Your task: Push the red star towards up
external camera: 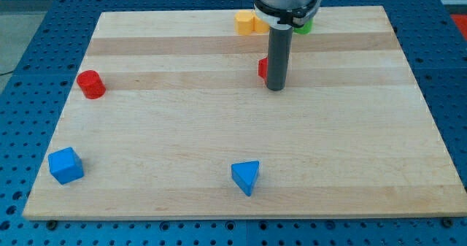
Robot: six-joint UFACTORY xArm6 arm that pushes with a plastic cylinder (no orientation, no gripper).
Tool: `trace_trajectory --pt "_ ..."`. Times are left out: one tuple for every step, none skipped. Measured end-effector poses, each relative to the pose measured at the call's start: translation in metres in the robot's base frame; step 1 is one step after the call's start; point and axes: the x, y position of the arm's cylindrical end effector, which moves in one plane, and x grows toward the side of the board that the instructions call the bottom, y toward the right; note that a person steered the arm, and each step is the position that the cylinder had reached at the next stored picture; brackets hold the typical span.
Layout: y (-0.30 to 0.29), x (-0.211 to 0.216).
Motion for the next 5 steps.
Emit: trace_trajectory --pt "0.0 0.006" --pt "0.0 0.021" --pt "-0.001 0.042" --pt "-0.029 0.042" --pt "-0.037 0.031"
